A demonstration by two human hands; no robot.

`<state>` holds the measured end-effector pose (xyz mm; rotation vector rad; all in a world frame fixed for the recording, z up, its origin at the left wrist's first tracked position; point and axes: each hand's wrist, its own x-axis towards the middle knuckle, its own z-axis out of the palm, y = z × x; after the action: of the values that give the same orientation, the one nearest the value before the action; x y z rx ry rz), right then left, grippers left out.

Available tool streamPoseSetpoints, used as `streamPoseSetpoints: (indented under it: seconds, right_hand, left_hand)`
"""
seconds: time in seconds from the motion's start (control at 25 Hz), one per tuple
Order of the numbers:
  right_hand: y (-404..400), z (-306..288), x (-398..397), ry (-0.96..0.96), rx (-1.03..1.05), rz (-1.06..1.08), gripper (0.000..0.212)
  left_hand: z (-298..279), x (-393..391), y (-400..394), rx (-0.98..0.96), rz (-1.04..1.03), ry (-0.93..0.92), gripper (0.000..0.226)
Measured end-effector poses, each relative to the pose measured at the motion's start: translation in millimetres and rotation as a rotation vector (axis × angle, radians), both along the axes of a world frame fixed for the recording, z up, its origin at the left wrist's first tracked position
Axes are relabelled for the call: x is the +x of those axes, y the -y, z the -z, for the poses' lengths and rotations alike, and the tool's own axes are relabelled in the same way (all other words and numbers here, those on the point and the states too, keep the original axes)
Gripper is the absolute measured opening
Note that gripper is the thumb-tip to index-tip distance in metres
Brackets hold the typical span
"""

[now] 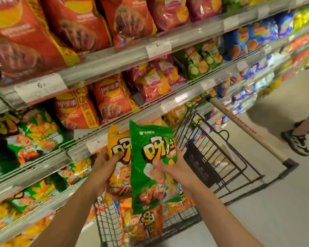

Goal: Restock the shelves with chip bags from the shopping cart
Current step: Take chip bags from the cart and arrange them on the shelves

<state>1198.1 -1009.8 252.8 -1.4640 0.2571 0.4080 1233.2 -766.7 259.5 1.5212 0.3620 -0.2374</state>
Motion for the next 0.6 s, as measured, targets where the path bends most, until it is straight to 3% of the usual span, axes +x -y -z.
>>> streamPoseSetpoints:
  seconds: [0.16,0.32,0.6]
  right_hand:
    - [-6,-7,11,-0.011,0.098,0.025,0.135]
    - [-18,-12,12,0.017,0.173,-0.127,0.072]
    - [-74,-33,-20,0.078,0.101,-0.176,0.054]
  left_hand:
    - [-9,-12,-23,0.088,-0.136,0.036,0.014]
    - [-19,-29,-44,0.126,-0.143,0.081,0.02]
    - [-41,-83,-100,0.137,-0.21,0.166,0.028]
